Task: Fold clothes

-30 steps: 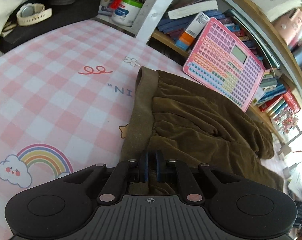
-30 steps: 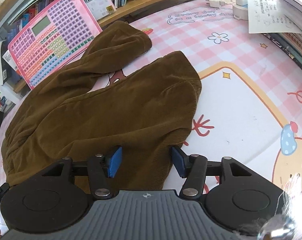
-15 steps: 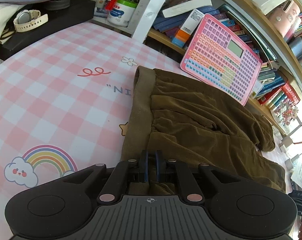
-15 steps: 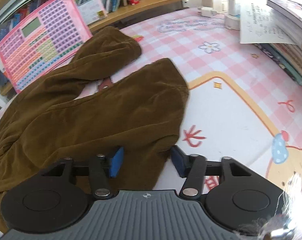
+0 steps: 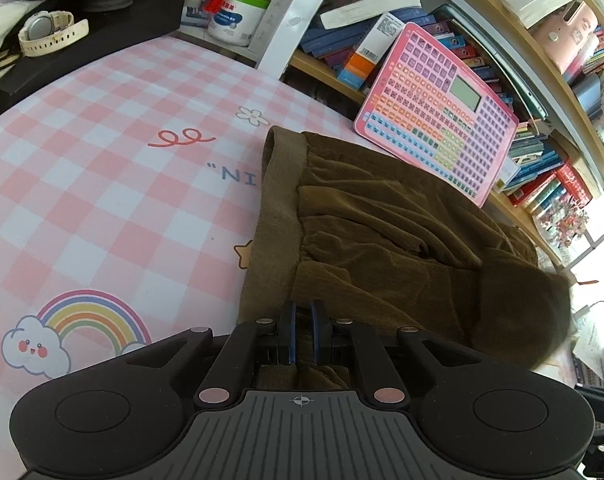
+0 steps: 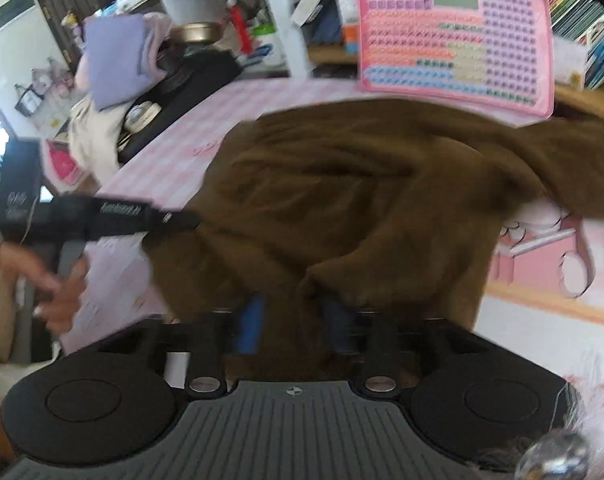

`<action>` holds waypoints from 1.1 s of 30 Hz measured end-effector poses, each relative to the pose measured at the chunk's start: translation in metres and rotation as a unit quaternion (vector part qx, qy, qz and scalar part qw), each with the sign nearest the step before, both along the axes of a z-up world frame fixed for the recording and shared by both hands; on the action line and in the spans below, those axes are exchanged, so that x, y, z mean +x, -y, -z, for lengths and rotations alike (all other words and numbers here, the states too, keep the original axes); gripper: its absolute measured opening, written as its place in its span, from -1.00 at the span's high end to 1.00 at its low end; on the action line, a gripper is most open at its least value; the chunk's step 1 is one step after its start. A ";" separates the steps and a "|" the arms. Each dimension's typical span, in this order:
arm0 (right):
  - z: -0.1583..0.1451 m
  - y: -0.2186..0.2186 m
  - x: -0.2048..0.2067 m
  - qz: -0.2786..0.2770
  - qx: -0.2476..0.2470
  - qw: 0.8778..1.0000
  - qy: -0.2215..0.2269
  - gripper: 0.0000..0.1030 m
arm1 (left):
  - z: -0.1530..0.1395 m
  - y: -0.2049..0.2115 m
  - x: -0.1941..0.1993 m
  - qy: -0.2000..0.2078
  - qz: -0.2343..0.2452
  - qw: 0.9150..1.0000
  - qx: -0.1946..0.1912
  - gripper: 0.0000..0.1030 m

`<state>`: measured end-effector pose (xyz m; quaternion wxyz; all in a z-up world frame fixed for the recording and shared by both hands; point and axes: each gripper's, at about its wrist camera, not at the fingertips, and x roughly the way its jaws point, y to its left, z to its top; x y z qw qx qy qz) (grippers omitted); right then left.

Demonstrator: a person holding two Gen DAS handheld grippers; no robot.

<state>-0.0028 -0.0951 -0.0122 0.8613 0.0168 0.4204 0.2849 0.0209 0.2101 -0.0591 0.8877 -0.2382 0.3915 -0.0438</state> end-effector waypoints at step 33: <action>-0.055 0.114 0.028 0.120 -0.021 0.993 -0.009 0.80 | 0.001 -0.003 -0.002 0.002 0.004 1.000 -0.008 0.80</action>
